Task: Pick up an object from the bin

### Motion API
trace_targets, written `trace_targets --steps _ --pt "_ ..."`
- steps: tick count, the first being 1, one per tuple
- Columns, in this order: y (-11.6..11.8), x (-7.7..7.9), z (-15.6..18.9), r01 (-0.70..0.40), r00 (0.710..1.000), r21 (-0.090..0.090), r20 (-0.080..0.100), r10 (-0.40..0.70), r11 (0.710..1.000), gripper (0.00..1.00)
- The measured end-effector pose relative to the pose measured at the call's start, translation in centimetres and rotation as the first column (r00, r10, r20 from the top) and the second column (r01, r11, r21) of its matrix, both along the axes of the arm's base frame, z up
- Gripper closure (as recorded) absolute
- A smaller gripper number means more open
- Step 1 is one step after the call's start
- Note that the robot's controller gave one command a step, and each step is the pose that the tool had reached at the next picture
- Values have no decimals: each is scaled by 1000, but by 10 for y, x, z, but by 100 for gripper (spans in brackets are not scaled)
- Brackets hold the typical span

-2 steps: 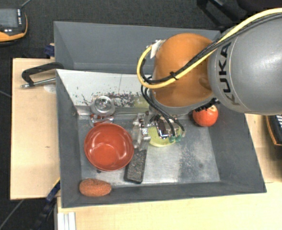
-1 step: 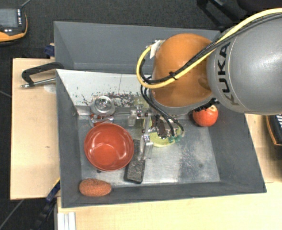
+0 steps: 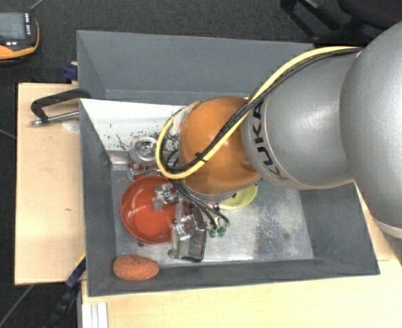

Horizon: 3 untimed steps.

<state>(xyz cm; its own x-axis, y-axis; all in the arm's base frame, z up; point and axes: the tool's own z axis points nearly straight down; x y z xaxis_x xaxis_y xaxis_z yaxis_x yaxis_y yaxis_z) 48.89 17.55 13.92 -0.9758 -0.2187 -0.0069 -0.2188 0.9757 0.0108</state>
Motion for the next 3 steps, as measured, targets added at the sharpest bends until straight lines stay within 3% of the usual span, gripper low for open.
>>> trace_targets --steps 1,2,3 --pt "-20 48 -69 -162 987 1 4 162 987 0" --pt "-19 46 -68 -167 986 1 -5 167 986 100" --pt "-57 100 89 -114 993 2 6 114 993 100"
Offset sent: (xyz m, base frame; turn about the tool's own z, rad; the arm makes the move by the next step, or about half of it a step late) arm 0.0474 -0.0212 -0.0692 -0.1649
